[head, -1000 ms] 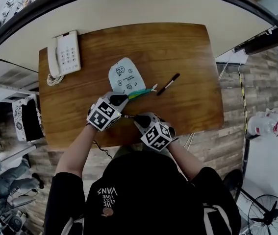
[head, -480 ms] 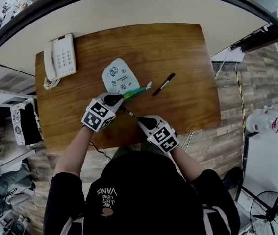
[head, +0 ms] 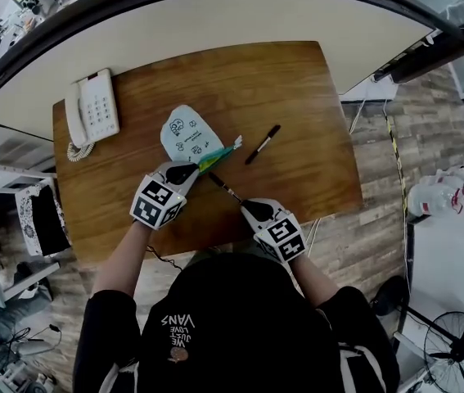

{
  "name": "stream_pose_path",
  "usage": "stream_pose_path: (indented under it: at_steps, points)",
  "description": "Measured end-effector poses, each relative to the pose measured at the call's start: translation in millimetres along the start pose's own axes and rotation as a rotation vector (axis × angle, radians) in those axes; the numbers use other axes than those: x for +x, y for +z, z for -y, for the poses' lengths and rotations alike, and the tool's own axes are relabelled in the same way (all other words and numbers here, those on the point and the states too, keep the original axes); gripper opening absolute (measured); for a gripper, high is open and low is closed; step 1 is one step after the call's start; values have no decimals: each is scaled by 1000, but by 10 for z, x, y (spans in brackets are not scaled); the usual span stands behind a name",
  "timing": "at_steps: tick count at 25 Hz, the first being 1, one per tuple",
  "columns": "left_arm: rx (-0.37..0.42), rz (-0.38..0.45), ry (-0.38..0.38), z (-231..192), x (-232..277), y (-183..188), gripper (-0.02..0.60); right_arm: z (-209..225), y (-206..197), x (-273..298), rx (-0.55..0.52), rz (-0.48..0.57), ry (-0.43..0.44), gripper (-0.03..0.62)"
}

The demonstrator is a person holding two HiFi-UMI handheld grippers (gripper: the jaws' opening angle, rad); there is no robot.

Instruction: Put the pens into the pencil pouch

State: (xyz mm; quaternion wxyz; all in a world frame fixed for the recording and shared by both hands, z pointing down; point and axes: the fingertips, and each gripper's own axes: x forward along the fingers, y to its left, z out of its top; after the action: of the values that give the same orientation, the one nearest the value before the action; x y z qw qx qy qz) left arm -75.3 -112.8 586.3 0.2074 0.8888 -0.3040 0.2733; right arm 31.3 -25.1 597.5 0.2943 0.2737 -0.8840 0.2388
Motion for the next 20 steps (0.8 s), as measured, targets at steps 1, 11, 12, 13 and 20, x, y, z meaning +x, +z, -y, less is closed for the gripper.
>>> stream_pose_path:
  at_steps: [1,11,12,13,20]
  points:
    - [5,2,-1,34,6,8,29,42,23,6,18,8,-9,43]
    - [-11,19,-18,254,83,50,28,360,401,327,163,63,-23,43]
    - [-14,25,-18,269,85,62,28,368,443,364,169,65,-20,43]
    - [-18,32,-19,284,82,72,28,372,489,404,174,67,-17,43]
    - [-28,70,-37,379,74,118,28,435,854,689,200,80,13,43]
